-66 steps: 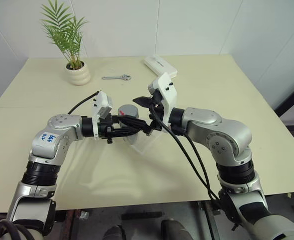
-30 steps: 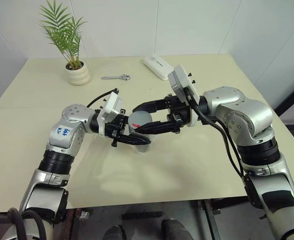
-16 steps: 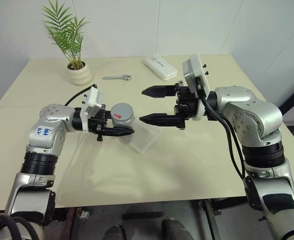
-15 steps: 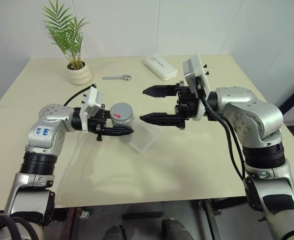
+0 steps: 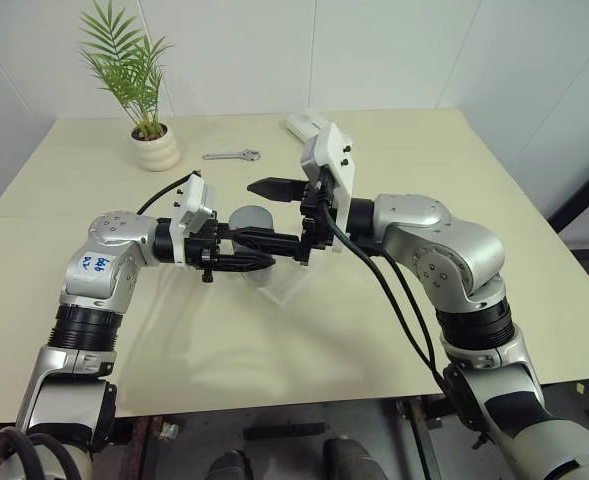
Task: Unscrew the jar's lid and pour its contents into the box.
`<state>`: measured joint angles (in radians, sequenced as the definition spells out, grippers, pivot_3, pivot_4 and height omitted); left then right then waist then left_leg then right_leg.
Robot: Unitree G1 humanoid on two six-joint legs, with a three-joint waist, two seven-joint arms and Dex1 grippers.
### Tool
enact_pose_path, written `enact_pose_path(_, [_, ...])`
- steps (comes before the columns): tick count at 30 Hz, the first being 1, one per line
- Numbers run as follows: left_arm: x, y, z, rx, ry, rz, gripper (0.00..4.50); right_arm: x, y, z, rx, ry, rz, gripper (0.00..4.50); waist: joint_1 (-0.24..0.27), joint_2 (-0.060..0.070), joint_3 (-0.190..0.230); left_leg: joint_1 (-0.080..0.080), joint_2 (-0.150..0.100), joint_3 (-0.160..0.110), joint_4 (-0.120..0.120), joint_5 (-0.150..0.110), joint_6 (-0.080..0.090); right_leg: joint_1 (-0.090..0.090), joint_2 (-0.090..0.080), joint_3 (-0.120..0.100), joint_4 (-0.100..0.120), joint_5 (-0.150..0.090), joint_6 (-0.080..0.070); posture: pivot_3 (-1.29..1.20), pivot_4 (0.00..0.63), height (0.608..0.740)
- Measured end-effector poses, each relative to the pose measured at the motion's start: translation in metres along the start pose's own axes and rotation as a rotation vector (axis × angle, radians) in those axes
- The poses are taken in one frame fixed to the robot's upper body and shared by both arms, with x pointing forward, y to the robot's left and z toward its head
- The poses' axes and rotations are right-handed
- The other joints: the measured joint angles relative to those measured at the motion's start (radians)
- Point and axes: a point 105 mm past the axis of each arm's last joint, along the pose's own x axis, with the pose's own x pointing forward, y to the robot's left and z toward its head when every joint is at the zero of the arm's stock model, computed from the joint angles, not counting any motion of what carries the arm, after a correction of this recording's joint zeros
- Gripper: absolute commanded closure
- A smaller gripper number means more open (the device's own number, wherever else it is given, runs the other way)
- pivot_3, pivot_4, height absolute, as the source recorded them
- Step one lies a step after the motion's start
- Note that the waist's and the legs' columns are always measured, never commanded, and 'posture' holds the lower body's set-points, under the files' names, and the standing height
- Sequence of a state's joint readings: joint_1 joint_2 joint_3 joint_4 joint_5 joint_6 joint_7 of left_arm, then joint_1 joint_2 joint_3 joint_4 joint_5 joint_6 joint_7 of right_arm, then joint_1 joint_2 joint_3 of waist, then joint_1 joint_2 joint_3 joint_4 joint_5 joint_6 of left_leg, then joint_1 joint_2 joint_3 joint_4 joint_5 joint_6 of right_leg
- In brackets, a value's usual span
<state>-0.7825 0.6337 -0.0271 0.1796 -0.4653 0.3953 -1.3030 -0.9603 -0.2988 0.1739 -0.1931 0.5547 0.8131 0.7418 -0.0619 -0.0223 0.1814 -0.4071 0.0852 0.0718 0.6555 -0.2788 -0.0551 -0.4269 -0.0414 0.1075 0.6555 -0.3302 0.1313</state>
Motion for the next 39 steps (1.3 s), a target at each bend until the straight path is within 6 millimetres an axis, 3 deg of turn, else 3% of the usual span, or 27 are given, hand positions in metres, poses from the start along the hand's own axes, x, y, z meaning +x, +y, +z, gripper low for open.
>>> enact_pose_path(15, [0.001,0.001,0.0,-0.024,0.006,0.019,2.57,-0.003,-0.011,-0.009,-0.015,0.03,-0.02,0.03,-0.001,0.0,0.0,0.0,0.0,0.0,0.0,0.0,0.0,0.0,0.0,0.0,0.0,0.0,0.0,0.0,0.15,0.74])
enact_pose_path(19, [-0.001,0.004,0.001,-0.024,0.004,0.05,2.57,-0.025,-0.026,-0.003,0.021,0.007,-0.043,0.03,0.002,0.0,0.0,0.0,0.0,0.0,0.0,0.0,0.0,0.0,0.0,0.0,0.0,0.0,0.0,0.0,0.15,0.74])
enact_pose_path(22, [-0.002,0.0,0.0,-0.018,0.009,0.026,2.57,-0.065,-0.064,0.003,0.039,-0.004,-0.244,0.03,0.007,0.0,0.0,0.0,0.0,0.0,0.0,0.0,0.0,0.0,0.0,0.0,-0.001,0.0,0.0,0.0,0.15,0.74])
enact_pose_path(25, [-0.002,-0.001,0.0,-0.017,0.008,0.02,2.57,-0.084,-0.068,0.005,0.064,-0.009,-0.272,0.03,0.005,0.0,0.0,0.0,0.0,0.0,-0.002,0.0,0.0,0.0,0.0,0.0,-0.002,0.0,0.0,0.0,0.15,0.74])
enact_pose_path(29, [-0.003,-0.001,0.0,-0.014,0.01,0.022,2.57,-0.11,-0.068,-0.007,0.113,0.027,-0.284,0.03,0.001,0.0,0.0,0.0,0.0,0.001,-0.003,0.0,0.0,0.0,0.0,0.001,-0.003,0.0,0.0,0.0,0.15,0.74])
enact_pose_path(33, [-0.004,0.0,0.001,-0.008,0.009,0.026,2.57,-0.095,-0.052,0.001,0.143,-0.023,-0.187,0.03,-0.01,0.0,0.0,0.001,0.0,0.001,-0.002,0.0,0.0,-0.001,0.001,0.002,-0.001,0.0,0.0,0.0,0.15,0.74])
enact_pose_path(39, [-0.005,0.001,-0.001,-0.012,0.008,0.034,2.57,-0.047,-0.024,0.009,0.159,-0.067,-0.064,0.03,-0.023,0.0,0.0,0.001,0.0,0.001,-0.001,0.0,0.0,-0.001,0.001,0.002,0.001,0.0,0.0,0.0,0.15,0.74])
